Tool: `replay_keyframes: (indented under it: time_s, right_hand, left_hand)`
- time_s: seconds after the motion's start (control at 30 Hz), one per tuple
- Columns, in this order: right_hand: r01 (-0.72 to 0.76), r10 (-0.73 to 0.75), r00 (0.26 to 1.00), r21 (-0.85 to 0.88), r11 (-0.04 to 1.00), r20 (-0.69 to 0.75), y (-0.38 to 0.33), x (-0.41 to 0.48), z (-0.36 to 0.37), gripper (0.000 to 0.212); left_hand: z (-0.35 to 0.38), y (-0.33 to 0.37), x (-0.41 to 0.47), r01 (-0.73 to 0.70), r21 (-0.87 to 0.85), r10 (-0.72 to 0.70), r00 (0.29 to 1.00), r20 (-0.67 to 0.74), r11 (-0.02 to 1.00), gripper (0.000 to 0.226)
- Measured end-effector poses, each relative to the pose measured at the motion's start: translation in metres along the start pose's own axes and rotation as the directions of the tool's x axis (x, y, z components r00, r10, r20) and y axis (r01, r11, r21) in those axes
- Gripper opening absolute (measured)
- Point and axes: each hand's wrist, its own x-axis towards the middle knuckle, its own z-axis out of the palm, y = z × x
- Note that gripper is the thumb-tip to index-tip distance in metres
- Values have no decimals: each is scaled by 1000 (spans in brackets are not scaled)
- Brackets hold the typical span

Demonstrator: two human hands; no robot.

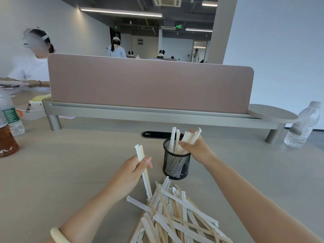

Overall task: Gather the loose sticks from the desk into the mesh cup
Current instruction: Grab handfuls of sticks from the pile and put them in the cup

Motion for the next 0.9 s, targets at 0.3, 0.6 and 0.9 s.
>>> replay_keyframes:
  time_s: [0.3,0.6,0.9]
  right_hand:
    - [-148,141,981,45,988,132,8,-6,-3,44]
    - [-30,-9,940,109,994,341,13,-14,-13,45]
    - [60,-117,932,172,983,342,40,-16,-6,55]
  left_hand:
    - [-8,4,5,2,-91,-16,989,-147,996,29]
    - [-17,48,30,-57,-418,-102,932,-348,907,30]
    - [38,54,93,37,-245,-108,953,-282,969,25]
